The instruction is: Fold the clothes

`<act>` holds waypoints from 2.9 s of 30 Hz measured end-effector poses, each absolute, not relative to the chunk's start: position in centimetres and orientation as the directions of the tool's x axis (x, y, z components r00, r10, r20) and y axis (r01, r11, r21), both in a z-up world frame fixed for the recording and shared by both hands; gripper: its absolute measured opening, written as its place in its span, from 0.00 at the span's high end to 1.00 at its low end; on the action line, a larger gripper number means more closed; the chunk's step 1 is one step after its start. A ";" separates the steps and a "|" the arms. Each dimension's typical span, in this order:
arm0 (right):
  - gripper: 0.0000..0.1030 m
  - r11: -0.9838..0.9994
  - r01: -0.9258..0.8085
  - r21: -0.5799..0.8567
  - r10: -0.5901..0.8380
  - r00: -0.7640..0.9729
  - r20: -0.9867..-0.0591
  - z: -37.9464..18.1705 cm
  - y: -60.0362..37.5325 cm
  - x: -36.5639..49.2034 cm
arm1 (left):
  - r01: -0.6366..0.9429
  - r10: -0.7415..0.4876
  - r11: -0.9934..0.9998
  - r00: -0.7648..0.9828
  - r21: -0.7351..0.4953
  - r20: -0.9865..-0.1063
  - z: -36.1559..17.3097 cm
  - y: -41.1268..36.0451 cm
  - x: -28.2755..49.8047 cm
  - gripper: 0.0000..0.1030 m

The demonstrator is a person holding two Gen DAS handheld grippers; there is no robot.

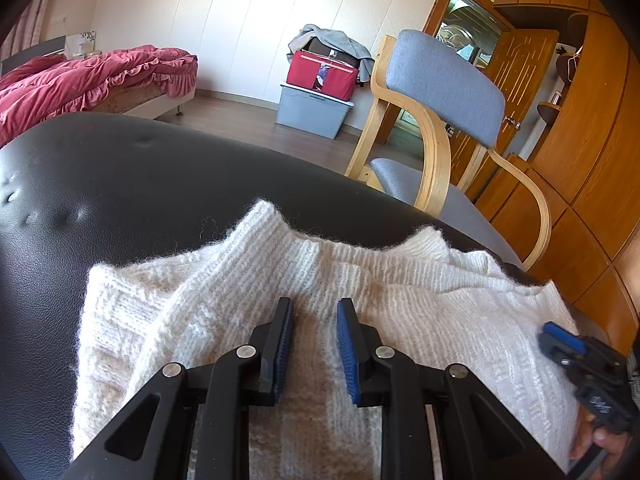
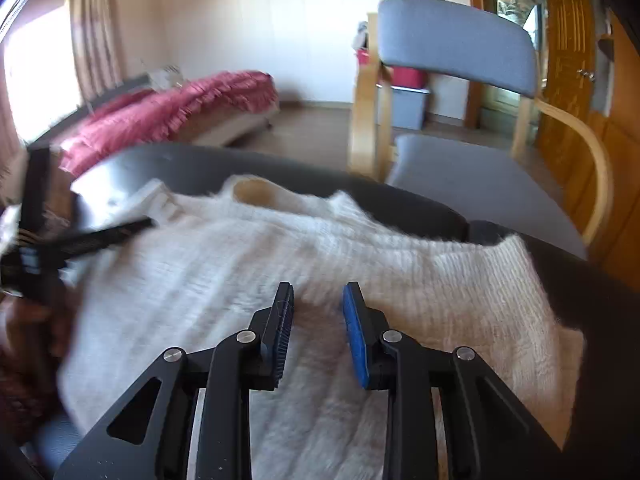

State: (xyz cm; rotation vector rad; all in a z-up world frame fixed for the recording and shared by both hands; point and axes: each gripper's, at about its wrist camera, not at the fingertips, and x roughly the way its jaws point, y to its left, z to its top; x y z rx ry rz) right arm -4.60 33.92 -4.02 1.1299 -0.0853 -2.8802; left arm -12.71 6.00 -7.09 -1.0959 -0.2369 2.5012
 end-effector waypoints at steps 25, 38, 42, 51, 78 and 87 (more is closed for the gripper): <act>0.71 -0.970 -0.038 0.241 -0.131 -0.750 -0.648 -5.4 36.7 -5.4 | -0.324 0.491 -0.870 -0.506 -0.372 -0.709 -5.8 -1.8 -12.7 0.78; 0.70 -0.968 -0.036 0.250 -0.138 -0.752 -0.644 -5.4 36.6 -5.2 | -0.262 0.291 -0.953 -0.633 -0.154 -0.718 -3.9 0.2 -12.2 0.94; 0.70 -0.966 -0.036 0.257 -0.143 -0.752 -0.643 -5.4 36.8 -5.2 | -0.139 0.098 -0.990 -0.665 -0.006 -0.741 -5.7 -1.6 -13.1 1.00; 0.70 -0.964 -0.036 0.264 -0.147 -0.753 -0.642 -5.4 36.7 -5.2 | -0.189 0.506 -0.840 -0.608 -0.508 -0.612 -4.7 -6.9 -11.4 0.85; 0.65 -0.960 -0.024 0.280 -0.167 -0.753 -0.637 -5.3 36.8 -5.0 | -0.373 0.296 -0.925 -0.592 -0.071 -0.750 -5.5 12.2 -15.0 0.77; 0.65 -0.958 -0.022 0.287 -0.175 -0.750 -0.638 -5.3 37.0 -5.2 | -0.316 0.527 -0.849 -0.553 -0.423 -0.645 -6.4 6.3 -16.5 0.78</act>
